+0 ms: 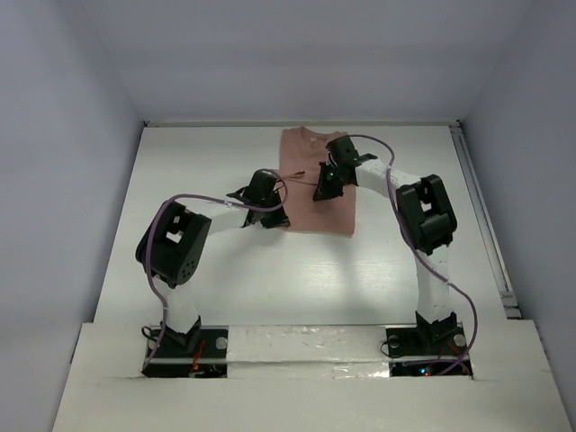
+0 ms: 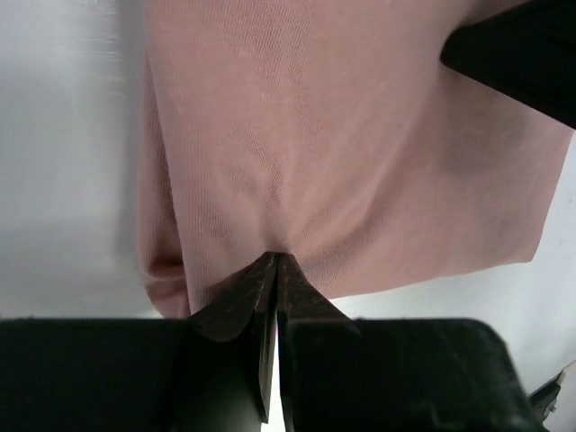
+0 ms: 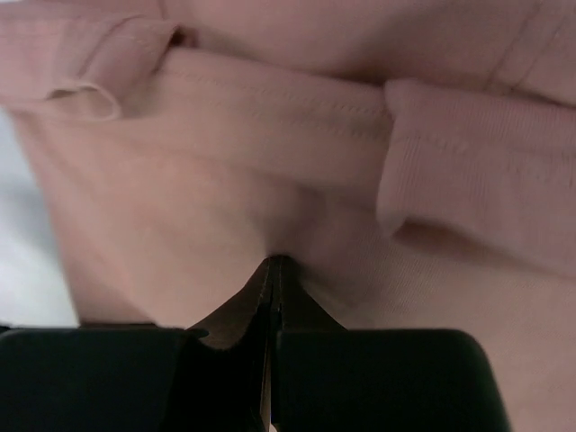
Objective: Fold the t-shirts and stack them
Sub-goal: Fold the tshirt
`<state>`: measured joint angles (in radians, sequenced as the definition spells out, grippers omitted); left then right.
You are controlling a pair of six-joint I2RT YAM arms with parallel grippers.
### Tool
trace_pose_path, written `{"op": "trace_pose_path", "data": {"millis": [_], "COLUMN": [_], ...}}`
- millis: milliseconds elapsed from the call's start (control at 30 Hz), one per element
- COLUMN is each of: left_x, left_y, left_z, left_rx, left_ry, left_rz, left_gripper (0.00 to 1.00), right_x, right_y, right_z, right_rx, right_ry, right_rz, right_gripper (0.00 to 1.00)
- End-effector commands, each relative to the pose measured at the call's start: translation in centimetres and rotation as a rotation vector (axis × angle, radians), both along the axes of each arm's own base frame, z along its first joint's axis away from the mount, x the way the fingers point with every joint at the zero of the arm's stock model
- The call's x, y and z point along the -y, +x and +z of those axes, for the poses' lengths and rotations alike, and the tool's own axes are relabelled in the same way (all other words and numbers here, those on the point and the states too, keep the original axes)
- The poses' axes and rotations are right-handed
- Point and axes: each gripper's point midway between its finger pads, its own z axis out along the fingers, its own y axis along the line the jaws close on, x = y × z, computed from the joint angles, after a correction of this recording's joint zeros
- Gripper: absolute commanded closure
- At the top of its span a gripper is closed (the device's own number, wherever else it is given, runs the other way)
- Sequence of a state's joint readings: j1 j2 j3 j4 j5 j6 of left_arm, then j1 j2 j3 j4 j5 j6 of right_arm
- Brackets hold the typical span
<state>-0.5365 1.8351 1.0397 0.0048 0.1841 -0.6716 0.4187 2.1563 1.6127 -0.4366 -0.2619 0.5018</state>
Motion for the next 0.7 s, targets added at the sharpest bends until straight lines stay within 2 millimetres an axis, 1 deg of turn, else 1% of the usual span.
{"op": "trace_pose_path", "data": {"millis": [0,33,100,133,167,233,267,300,333,367,400,433,467,500,533,567,600,633,667], "left_x": [-1.6,-1.7,-2.2,-2.4,-2.8,-3.3,-3.6,-3.8,-3.9,-4.1,-4.3,-4.4,-4.5,-4.5,-4.6,-4.9,-4.9,-5.0,-5.2], "left_y": [-1.9,-2.1,-2.9,-3.1,-3.7,-4.1,-4.6,-4.8,-4.9,-5.2,-5.2,-5.2,-5.2,-5.0,-4.6,-4.8,-4.7,-4.5,-4.6], "left_z": [-2.3,-2.5,-3.3,-3.4,-4.0,-4.3,-4.7,-4.8,-4.9,-5.0,-5.1,-5.1,-5.0,-4.9,-4.6,-4.4,-4.1,-3.6,-3.4], "left_rx": [-0.026,-0.033,-0.048,-0.050,-0.065,-0.069,-0.082,-0.085,-0.086,-0.092,-0.093,-0.091,-0.089,-0.086,-0.068,-0.079,-0.071,-0.057,-0.057], "left_ry": [0.045,0.046,0.058,0.069,0.084,0.099,0.110,0.115,0.118,0.125,0.132,0.139,0.147,0.153,0.159,0.176,0.177,0.182,0.193], "left_rz": [0.016,0.015,0.011,0.008,0.007,0.003,0.003,0.002,0.002,0.002,0.005,0.008,0.006,0.006,0.013,0.003,0.001,0.002,-0.002], "left_gripper": [1.00,1.00,1.00,1.00,1.00,1.00,1.00,1.00,1.00,1.00,1.00,1.00,1.00,1.00,1.00,1.00,1.00,1.00,1.00], "right_x": [-0.5,-0.2,-0.2,-0.4,0.0,0.0,0.3,0.4,0.5,0.3,1.4,1.8,2.1,3.2,3.5,2.9,3.2,4.2,4.7], "right_y": [4.0,4.5,5.6,6.7,7.9,9.9,12.5,13.7,15.0,17.3,18.7,19.8,20.0,21.4,21.2,20.4,20.0,18.0,17.7], "right_z": [2.8,1.9,1.8,2.5,1.6,1.7,3.8,2.8,3.4,6.9,5.4,6.0,5.9,8.6,8.1,8.6,8.8,8.2,8.4], "right_rx": [0.131,0.132,0.162,0.196,0.214,0.258,0.329,0.330,0.353,0.417,0.402,0.414,0.381,0.423,0.397,0.387,0.399,0.380,0.407], "right_ry": [0.035,0.013,0.012,0.016,-0.012,-0.028,-0.011,-0.008,0.007,0.049,0.042,0.057,0.070,0.107,0.113,0.133,0.112,0.058,0.040], "right_rz": [-0.049,-0.072,-0.097,-0.113,-0.147,-0.183,-0.219,-0.232,-0.250,-0.275,-0.300,-0.310,-0.309,-0.320,-0.301,-0.256,-0.244,-0.222,-0.225], "right_gripper": [1.00,1.00,1.00,1.00,1.00,1.00,1.00,1.00,1.00,1.00,1.00,1.00,1.00,1.00,1.00,1.00,1.00,1.00,1.00]}}
